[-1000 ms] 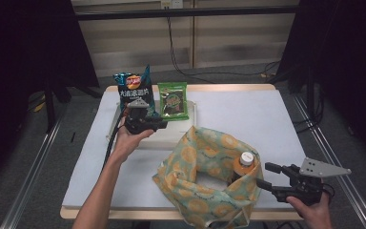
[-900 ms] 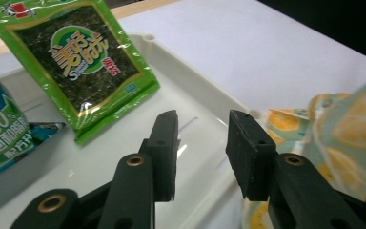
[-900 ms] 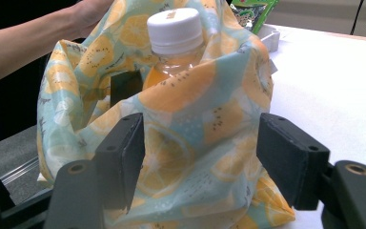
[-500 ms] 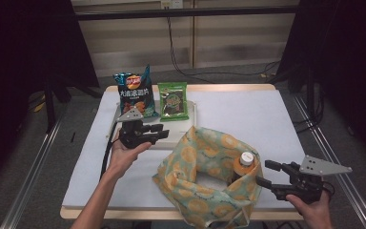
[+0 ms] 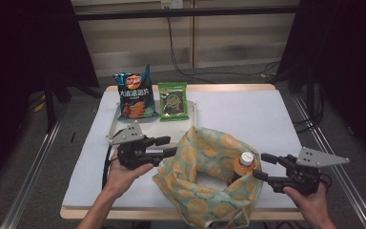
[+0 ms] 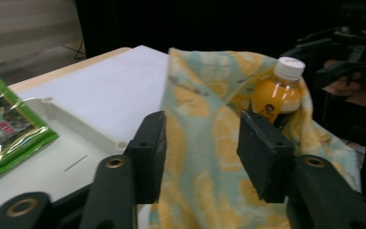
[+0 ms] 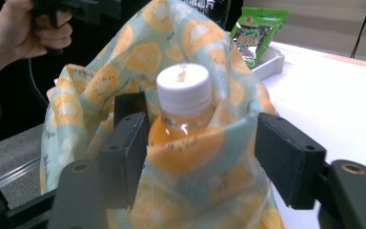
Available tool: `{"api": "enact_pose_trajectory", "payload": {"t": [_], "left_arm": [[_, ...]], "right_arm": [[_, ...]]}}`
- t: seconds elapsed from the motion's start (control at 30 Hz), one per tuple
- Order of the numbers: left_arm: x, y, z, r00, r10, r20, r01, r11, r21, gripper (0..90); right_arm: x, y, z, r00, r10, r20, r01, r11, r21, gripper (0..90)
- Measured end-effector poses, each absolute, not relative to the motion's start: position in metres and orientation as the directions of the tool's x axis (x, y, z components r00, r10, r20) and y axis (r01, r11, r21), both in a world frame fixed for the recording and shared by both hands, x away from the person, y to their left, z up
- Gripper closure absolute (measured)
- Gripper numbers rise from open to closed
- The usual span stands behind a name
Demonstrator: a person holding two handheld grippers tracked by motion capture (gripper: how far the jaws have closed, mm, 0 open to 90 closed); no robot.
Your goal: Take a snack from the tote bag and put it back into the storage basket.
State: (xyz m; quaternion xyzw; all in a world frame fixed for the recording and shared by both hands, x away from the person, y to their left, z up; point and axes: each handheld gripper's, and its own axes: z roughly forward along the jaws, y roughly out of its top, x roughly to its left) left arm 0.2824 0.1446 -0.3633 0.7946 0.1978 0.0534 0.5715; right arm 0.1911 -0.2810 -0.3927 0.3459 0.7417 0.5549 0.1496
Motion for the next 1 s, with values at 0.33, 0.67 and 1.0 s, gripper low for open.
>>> {"api": "enact_pose_trajectory", "payload": {"t": [0.33, 0.67, 1.0], "left_arm": [[0.285, 0.108, -0.397, 0.916, 0.378, -0.136, 0.287, -0.377, 0.881, 30.5], [0.289, 0.119, -0.415, 0.910, 0.381, -0.163, 0.326, -0.416, 0.849, 90.0], [0.279, 0.150, -0.430, 0.893, 0.389, -0.227, 0.390, -0.415, 0.822, 89.9]], "right_arm": [[0.194, -0.278, -0.401, -0.713, 0.676, 0.185, 0.368, 0.137, 0.919, 61.7], [0.184, -0.285, -0.404, -0.693, 0.702, 0.164, 0.364, 0.144, 0.920, 89.5], [0.180, -0.297, -0.417, -0.654, 0.741, 0.151, 0.410, 0.180, 0.894, 90.0]]}}
